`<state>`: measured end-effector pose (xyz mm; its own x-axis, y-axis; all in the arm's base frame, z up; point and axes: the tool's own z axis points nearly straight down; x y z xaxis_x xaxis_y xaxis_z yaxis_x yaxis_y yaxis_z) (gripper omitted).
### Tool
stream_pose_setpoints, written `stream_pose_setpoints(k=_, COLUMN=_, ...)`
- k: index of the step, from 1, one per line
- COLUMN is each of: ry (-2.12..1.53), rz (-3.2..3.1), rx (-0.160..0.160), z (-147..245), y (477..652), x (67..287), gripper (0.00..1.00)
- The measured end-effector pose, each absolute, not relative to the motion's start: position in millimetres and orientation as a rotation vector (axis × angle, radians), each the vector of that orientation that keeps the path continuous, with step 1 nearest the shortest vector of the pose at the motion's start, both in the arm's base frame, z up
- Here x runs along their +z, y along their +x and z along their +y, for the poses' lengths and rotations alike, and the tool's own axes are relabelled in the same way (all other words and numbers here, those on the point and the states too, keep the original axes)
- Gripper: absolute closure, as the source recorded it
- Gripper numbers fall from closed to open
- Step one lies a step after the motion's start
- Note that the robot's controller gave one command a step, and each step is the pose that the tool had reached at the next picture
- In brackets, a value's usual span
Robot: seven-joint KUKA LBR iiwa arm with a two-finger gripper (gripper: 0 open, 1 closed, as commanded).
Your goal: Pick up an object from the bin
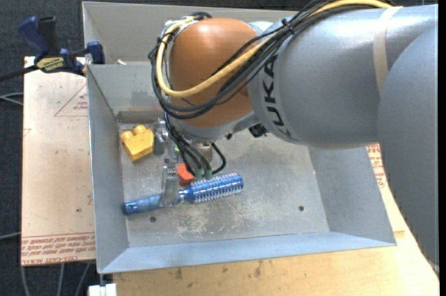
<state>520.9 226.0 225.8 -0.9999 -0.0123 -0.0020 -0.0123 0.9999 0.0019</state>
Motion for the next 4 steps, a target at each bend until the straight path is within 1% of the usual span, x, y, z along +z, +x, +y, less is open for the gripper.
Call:
stream_pose_setpoints(k=1, ry=0.007, rz=3.149, rx=-0.002, z=197.8, y=513.6, x=64.9, gripper=0.0)
stream_pose_setpoints(k=2, ry=0.007, rz=3.142, rx=0.003, z=198.9, y=516.0, x=69.9, gripper=1.0)
stream_pose_setpoints(k=3, ry=0.032, rz=3.133, rx=0.008, z=213.1, y=520.6, x=196.9, gripper=1.0)
stream_pose_setpoints(k=4, ry=-0.686, rz=3.06, rx=0.002, z=212.2, y=529.7, x=254.2, gripper=1.0)
